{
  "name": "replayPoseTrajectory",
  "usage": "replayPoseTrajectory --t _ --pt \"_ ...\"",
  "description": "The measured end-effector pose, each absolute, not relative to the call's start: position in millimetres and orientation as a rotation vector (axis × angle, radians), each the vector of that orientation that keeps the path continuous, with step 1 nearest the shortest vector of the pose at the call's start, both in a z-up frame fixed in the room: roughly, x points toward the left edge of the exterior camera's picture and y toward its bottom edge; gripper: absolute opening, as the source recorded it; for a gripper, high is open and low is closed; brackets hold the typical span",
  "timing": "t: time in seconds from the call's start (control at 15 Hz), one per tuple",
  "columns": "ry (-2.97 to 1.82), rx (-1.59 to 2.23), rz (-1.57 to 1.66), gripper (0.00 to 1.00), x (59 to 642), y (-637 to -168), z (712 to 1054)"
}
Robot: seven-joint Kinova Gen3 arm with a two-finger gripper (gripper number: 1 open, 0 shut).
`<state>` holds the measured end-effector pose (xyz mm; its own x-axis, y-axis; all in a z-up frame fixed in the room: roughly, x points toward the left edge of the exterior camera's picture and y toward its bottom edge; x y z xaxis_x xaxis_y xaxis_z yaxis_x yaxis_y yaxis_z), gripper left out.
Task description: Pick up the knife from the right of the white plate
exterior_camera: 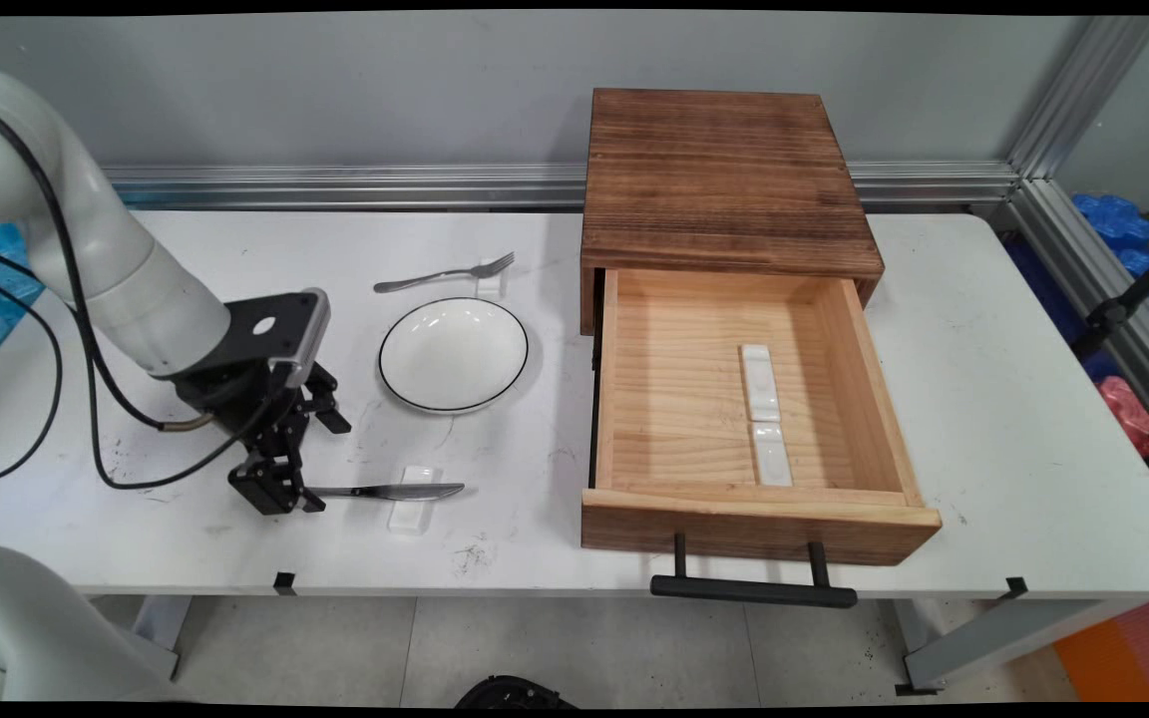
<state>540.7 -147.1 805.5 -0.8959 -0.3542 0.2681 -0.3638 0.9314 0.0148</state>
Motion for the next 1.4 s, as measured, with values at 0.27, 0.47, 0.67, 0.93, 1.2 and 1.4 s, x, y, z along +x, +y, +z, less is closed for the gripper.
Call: replayPoseTrajectory --t 0.27,0.47,0.67,0.93,1.2,1.4 --pt "-2.829 0.546 0.057 1.0 541 -147 791" --pt "-2.824 0.558 0.056 1.0 540 -146 785" --pt "-2.816 0.568 0.054 1.0 538 -145 781" --pt "-2.808 0.576 0.051 1.0 538 -145 779" --pt "-2.806 0.578 0.039 0.0 540 -141 779" --pt "-2.804 0.573 0.031 0.0 540 -138 780"
